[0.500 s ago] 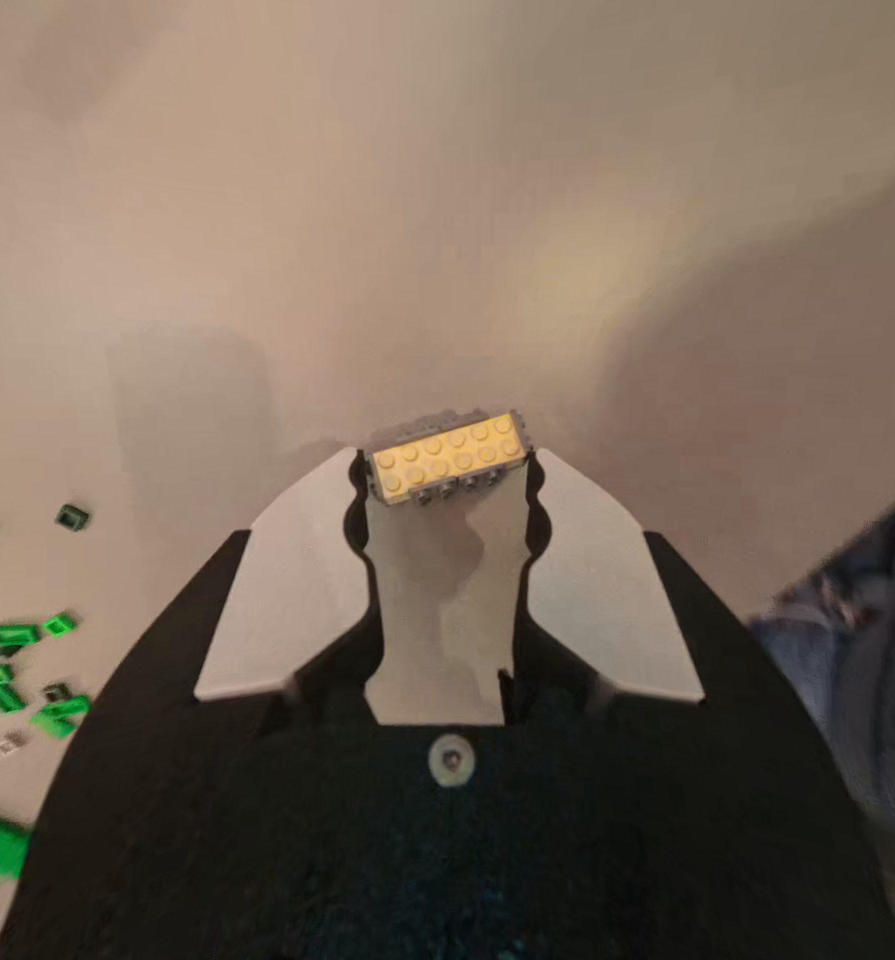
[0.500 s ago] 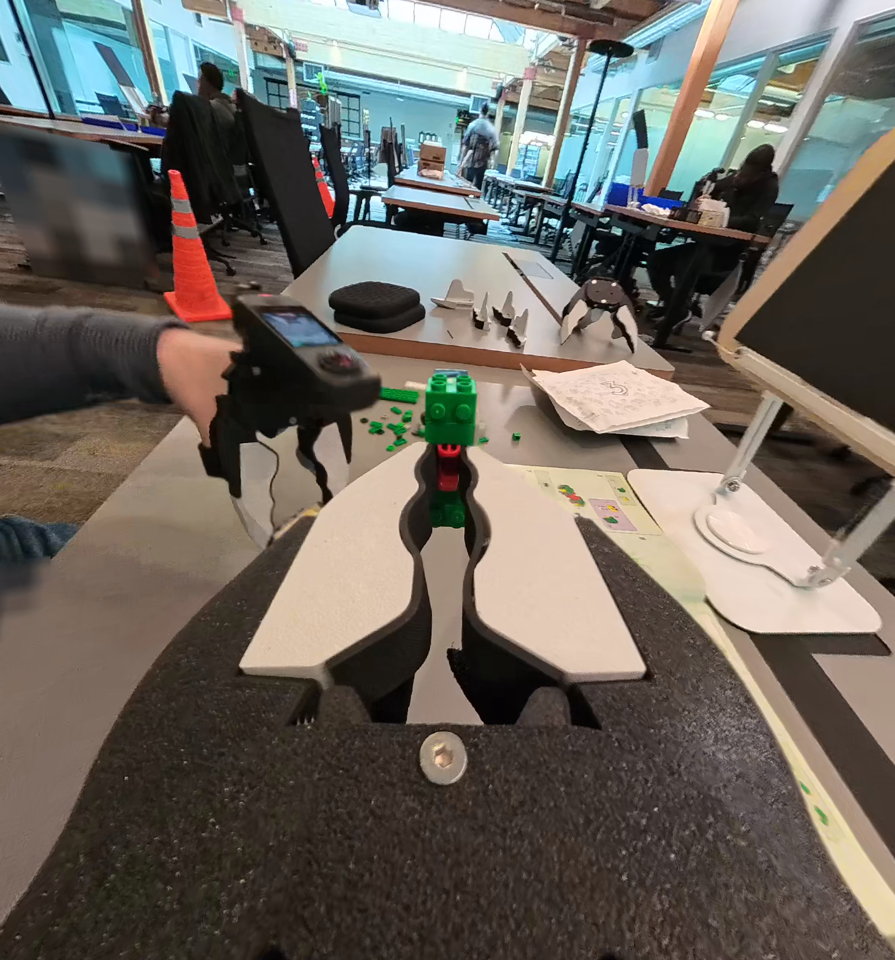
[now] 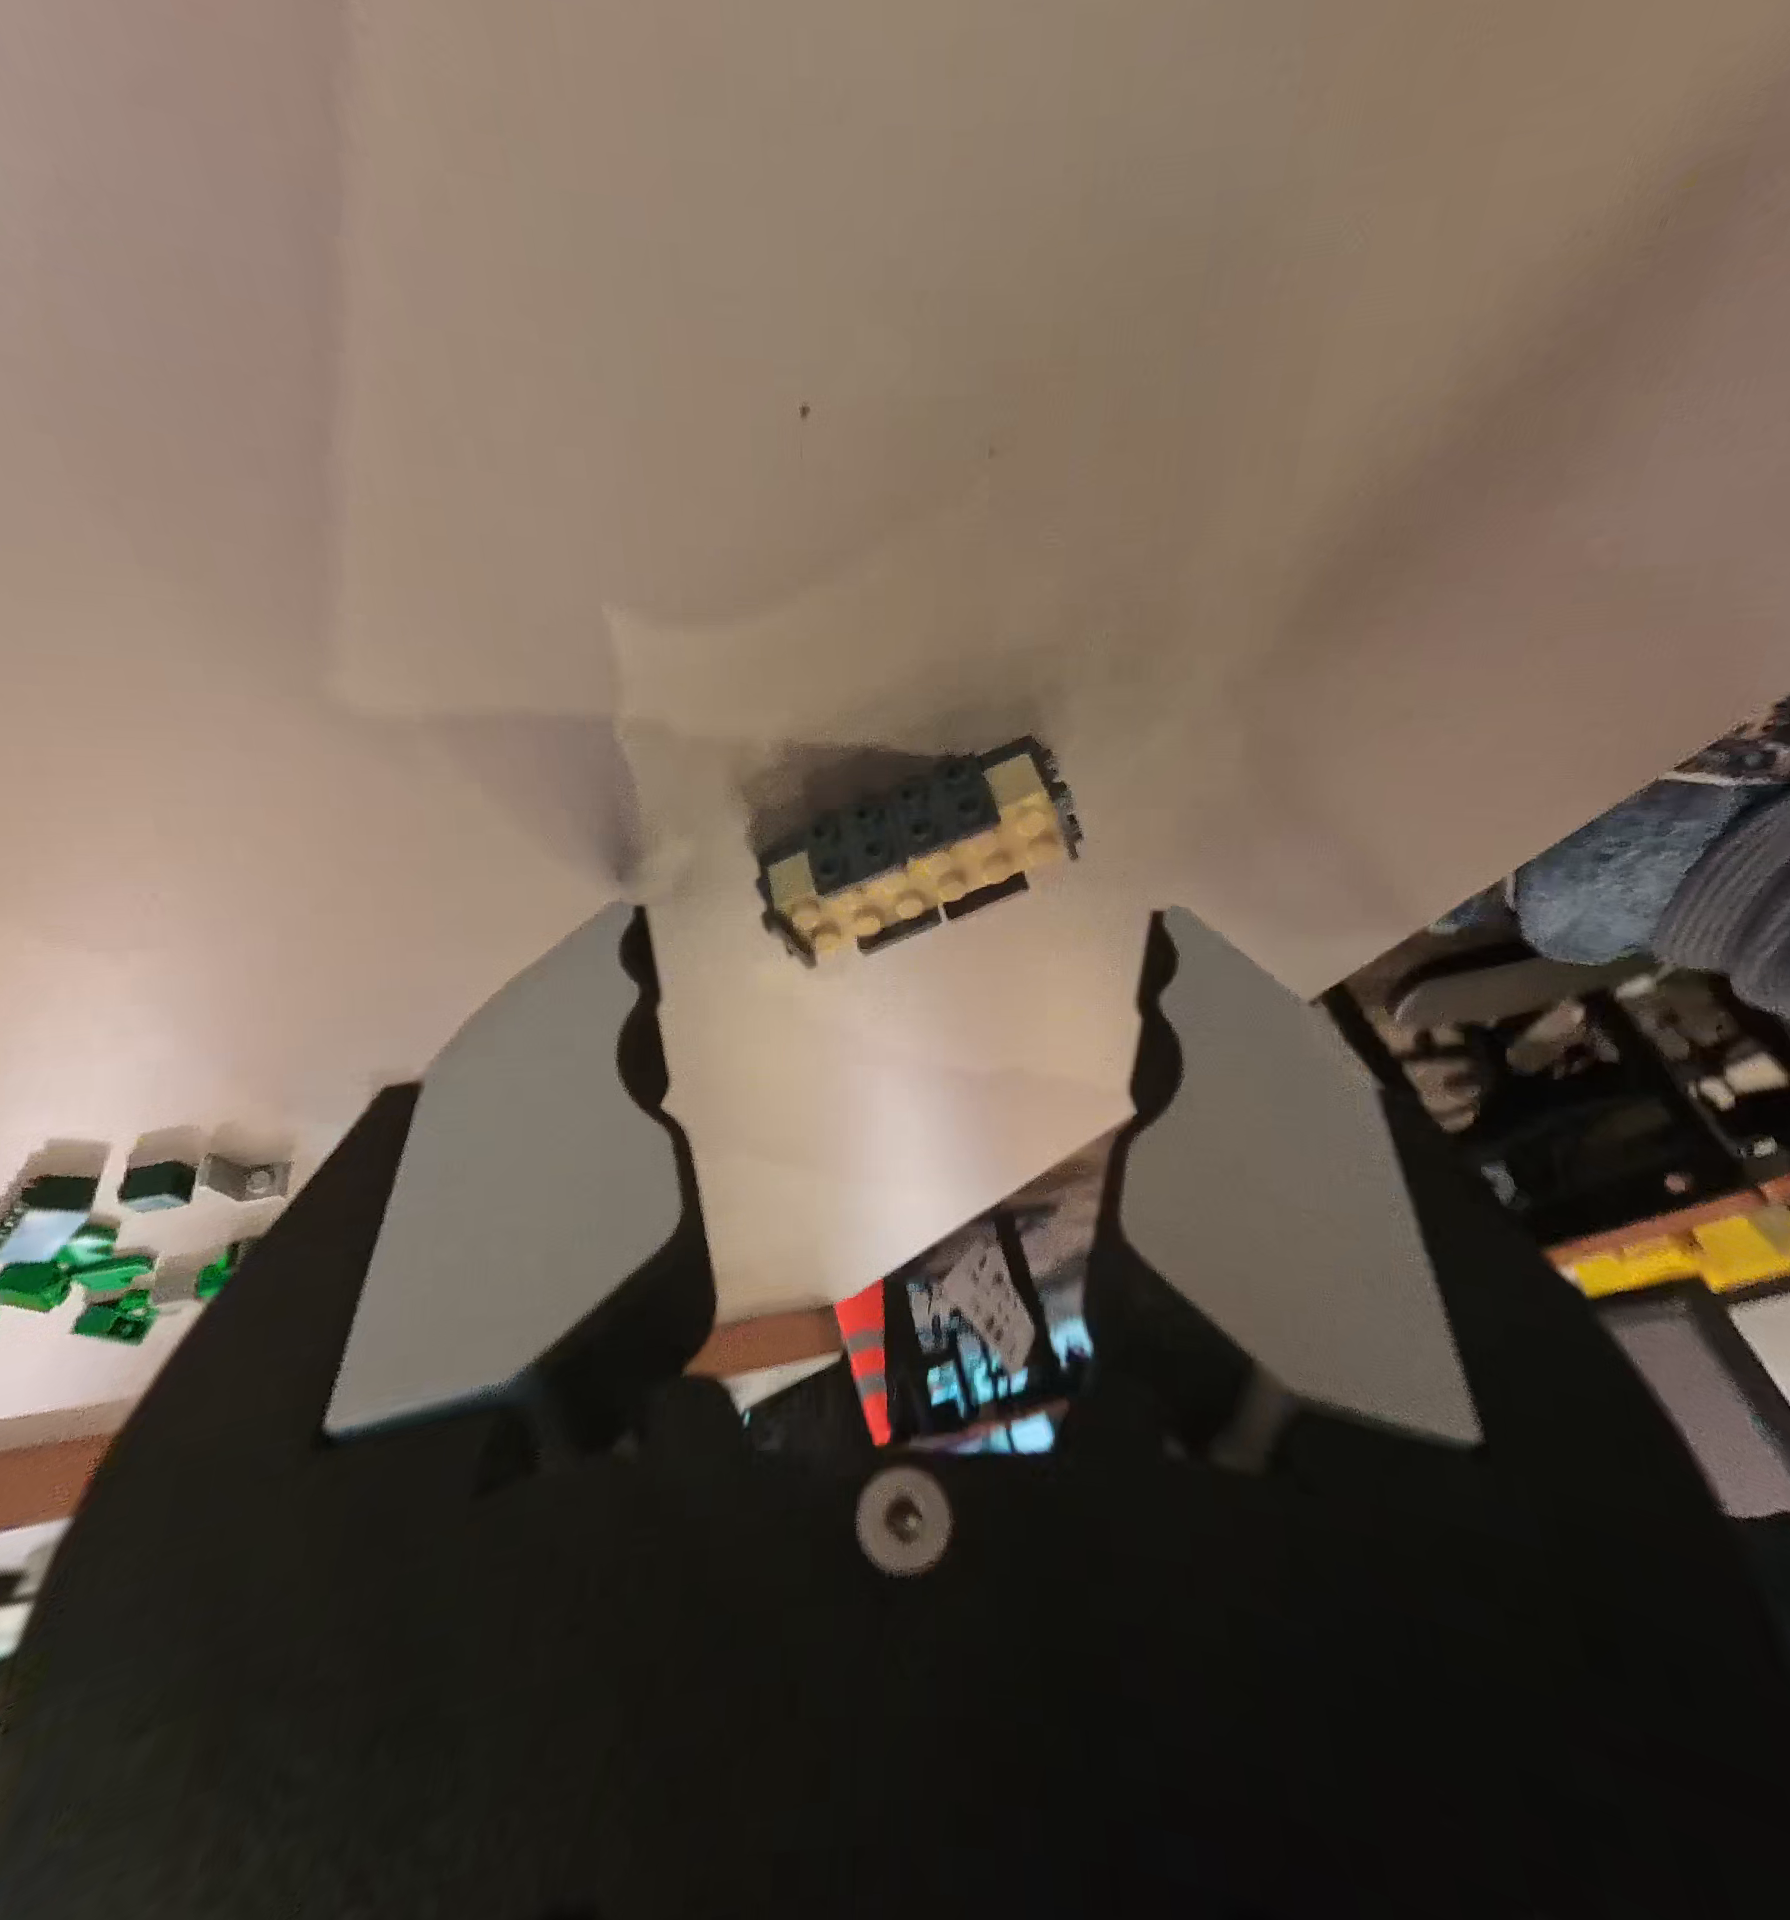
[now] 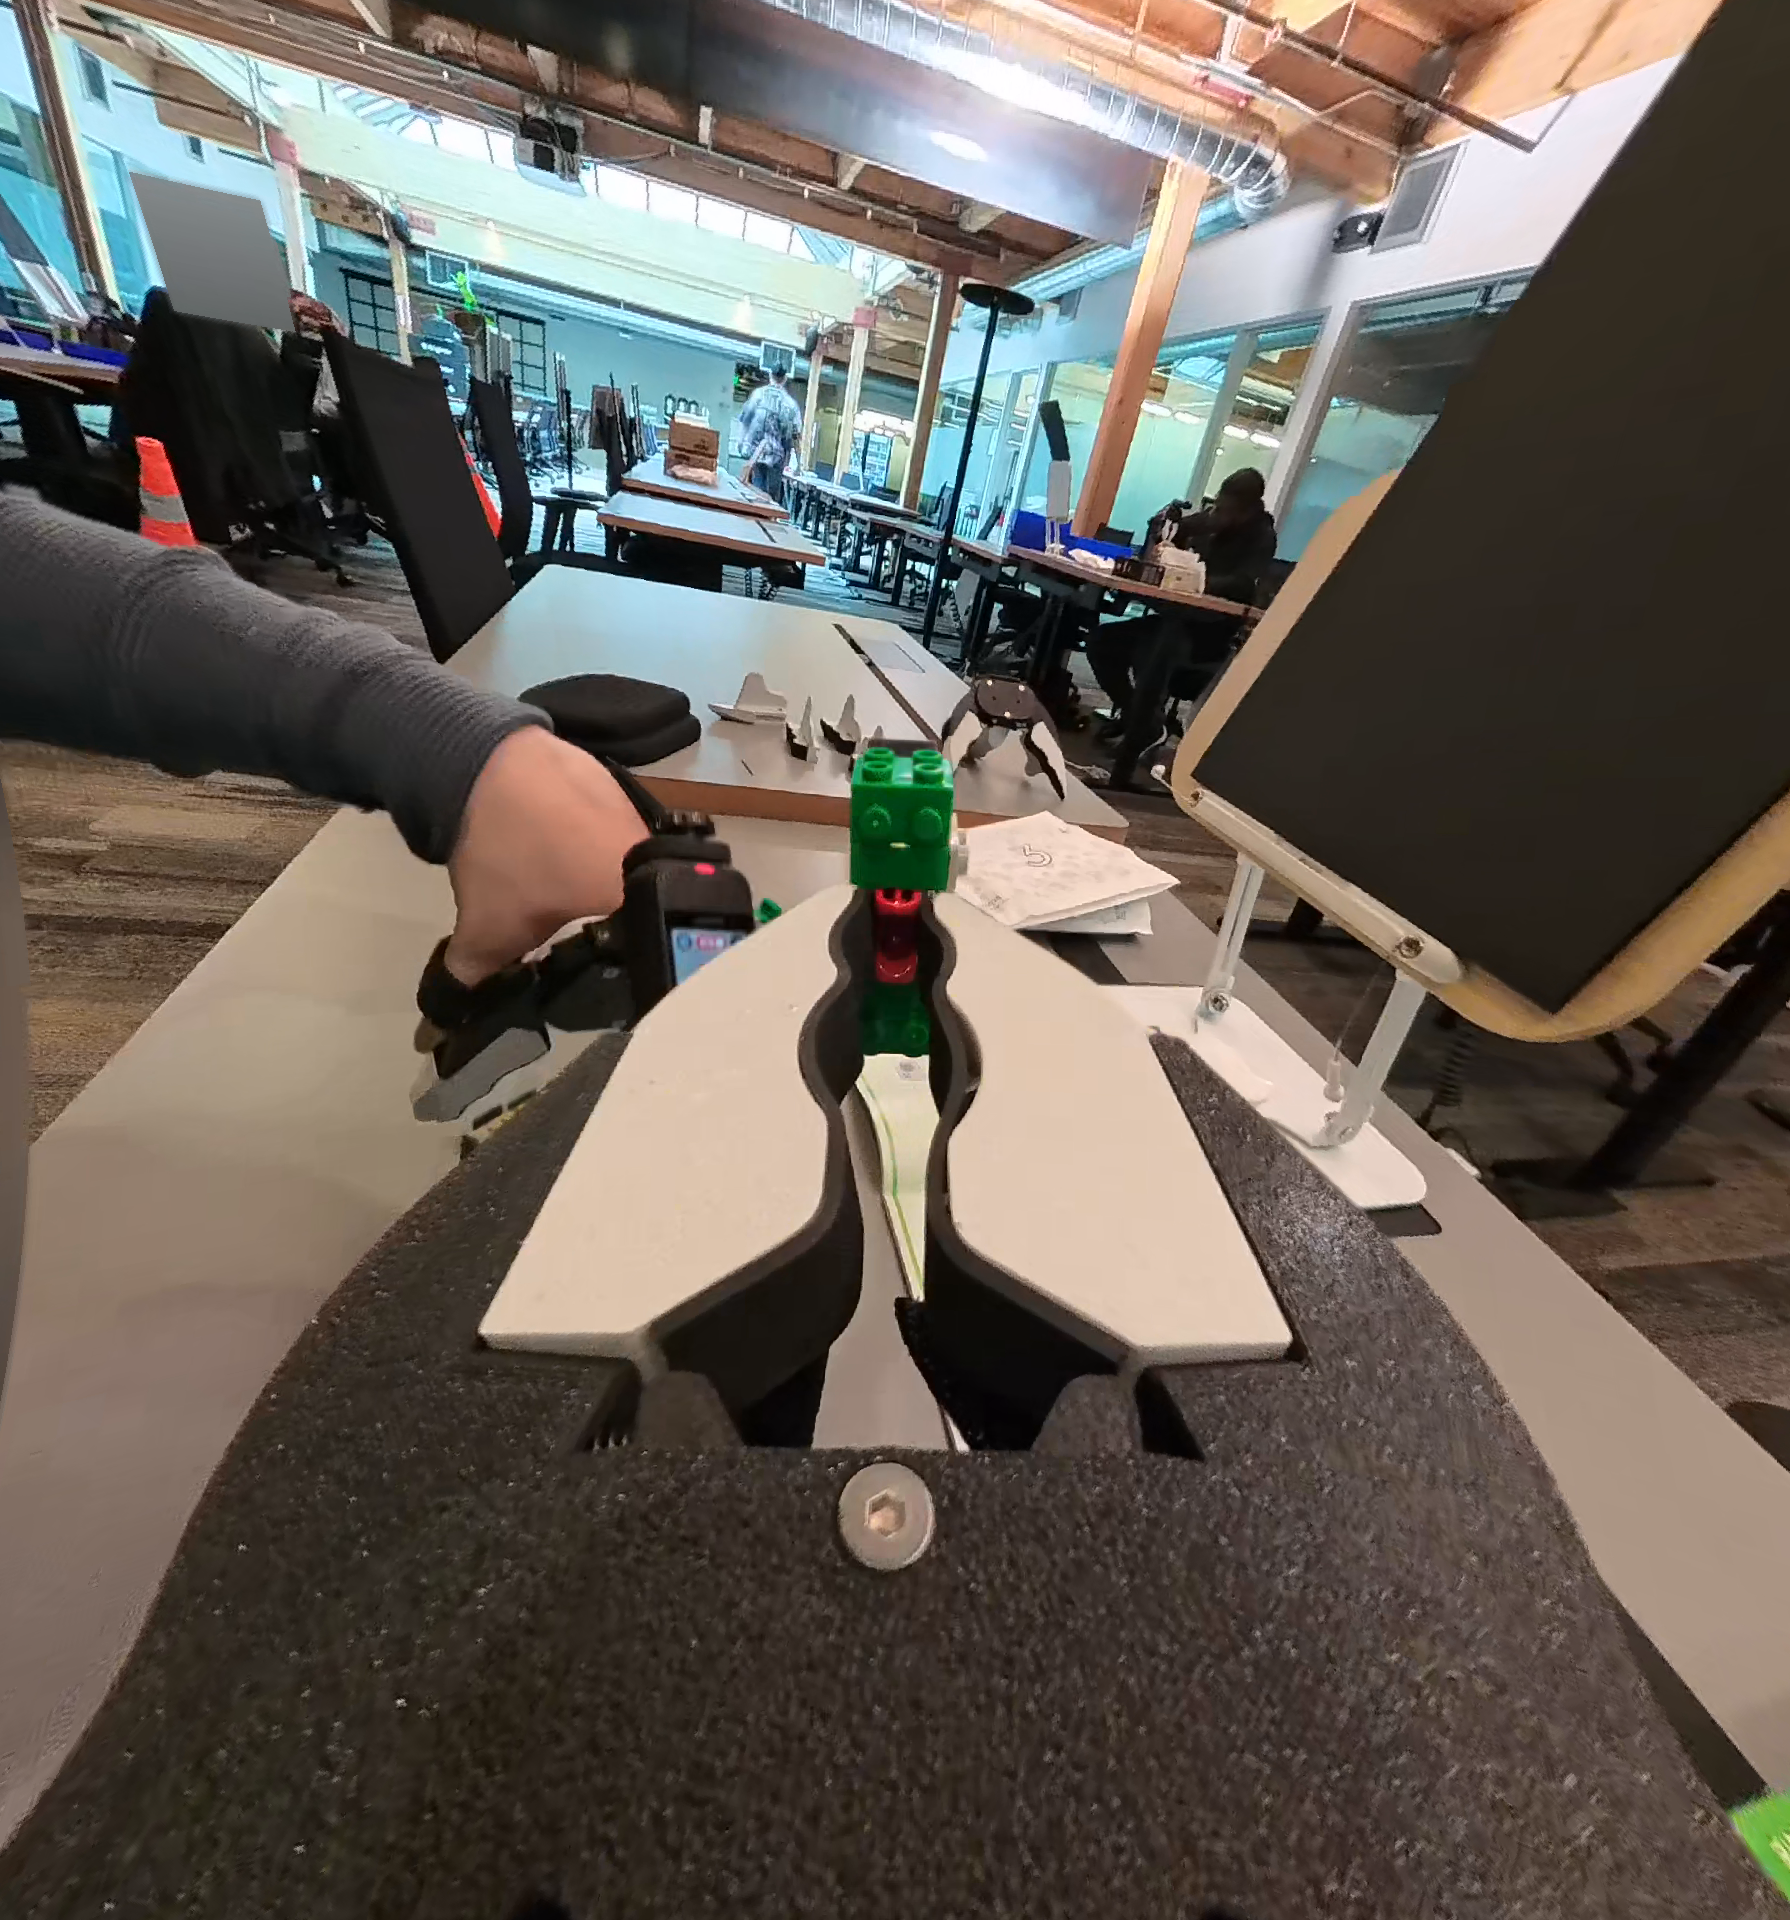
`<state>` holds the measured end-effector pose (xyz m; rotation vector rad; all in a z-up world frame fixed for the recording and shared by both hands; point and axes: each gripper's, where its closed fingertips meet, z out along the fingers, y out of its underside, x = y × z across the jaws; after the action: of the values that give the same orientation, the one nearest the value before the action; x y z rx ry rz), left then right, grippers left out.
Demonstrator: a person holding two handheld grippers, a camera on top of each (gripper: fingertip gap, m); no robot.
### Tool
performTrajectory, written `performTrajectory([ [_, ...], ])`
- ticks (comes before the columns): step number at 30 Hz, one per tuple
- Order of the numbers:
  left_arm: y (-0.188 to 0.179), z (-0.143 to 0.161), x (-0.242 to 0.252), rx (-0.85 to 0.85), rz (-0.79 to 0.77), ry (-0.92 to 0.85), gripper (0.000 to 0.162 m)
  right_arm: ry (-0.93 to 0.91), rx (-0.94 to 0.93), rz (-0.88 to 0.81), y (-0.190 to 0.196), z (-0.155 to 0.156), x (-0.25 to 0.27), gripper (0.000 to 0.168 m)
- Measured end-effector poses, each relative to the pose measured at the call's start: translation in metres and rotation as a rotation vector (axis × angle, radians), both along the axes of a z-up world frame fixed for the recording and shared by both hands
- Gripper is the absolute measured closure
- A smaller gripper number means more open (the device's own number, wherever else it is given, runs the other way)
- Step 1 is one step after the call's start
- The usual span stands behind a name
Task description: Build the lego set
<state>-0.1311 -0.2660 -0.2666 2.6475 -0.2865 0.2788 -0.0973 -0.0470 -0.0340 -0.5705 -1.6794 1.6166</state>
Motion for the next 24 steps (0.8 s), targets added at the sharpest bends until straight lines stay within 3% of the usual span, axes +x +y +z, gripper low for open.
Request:
performTrajectory([
  [4, 0.003, 0.012, -0.011, 0.276, 0.112, 0.075, 0.062, -0.003, 0.009, 0.009, -0.003, -0.001, 0.000, 0.161],
  [9, 0.015, 0.032, -0.002, 0.918, 0.278, 0.138, 0.068, -0.007, 0.006, 0.016, -0.004, -0.003, -0.002, 0.161],
  [12, 0.004, 0.030, 0.003, 1.119, 0.421, 0.188, 0.071, -0.013, 0.006, 0.026, -0.006, -0.005, -0.003, 0.161],
  [16, 0.000, 0.015, 0.012, 1.218, 0.567, 0.194, 0.073, -0.022, 0.024, 0.037, -0.013, -0.008, -0.005, 0.161],
  [24, 0.007, -0.001, 0.015, 1.159, 0.502, 0.273, 0.087, -0.033, 0.044, 0.071, -0.023, -0.011, -0.005, 0.161],
])
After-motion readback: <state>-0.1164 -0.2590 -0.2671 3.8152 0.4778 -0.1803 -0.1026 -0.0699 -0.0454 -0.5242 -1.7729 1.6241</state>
